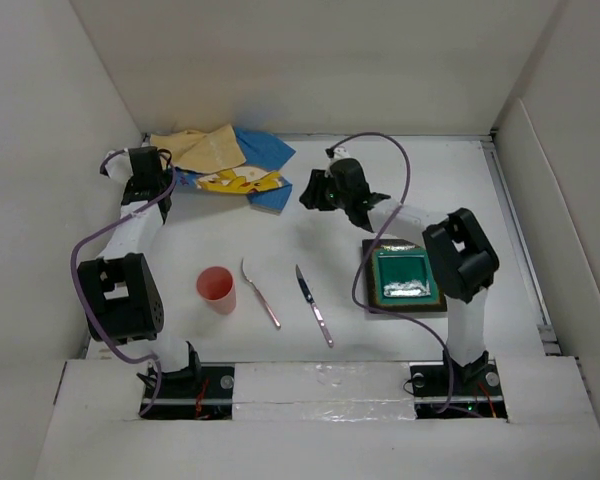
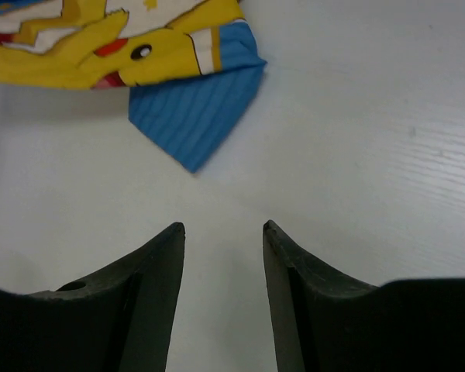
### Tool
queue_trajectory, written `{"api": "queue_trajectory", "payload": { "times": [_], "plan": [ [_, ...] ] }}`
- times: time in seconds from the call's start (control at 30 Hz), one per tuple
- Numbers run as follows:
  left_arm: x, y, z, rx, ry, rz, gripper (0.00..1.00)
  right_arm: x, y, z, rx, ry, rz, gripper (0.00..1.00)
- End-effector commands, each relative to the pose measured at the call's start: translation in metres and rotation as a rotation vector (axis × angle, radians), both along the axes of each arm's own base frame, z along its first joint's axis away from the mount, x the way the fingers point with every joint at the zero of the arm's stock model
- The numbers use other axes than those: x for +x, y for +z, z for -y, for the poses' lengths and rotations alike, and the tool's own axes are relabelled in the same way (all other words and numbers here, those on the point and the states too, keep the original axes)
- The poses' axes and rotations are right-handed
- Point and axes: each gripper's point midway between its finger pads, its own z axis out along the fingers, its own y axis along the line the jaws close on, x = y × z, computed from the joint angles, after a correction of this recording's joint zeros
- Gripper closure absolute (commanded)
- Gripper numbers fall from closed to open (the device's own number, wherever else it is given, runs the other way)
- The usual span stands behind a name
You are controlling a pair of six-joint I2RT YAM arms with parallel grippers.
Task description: Set the dinner table for one person
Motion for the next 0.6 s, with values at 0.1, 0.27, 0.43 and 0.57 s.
{"api": "queue_trajectory", "payload": {
  "times": [0.1, 0.27, 0.43, 0.57],
  "plan": [
    [-0.003, 0.041, 0.011, 0.015, -0.072, 0.083, 1.00, 0.041, -0.001, -0.057, 0.111, -0.088, -0.093, 0.44],
    [-0.003, 0.052, 0.012, 0.020, -0.080, 0.116, 1.00, 0.038, -0.033, -0.086, 0.132, -0.111, -0.197, 0.45],
    [-0.002, 0.045, 0.013, 0.013, -0.081, 0.110, 1.00, 0.037, -0.048, -0.084, 0.094, -0.188, -0.201, 0.51],
    [-0.001, 0.043, 0.012, 0.013, -0.080, 0.105, 1.00, 0.043, -0.057, -0.085, 0.082, -0.212, -0.217, 0.54]
  ]
}}
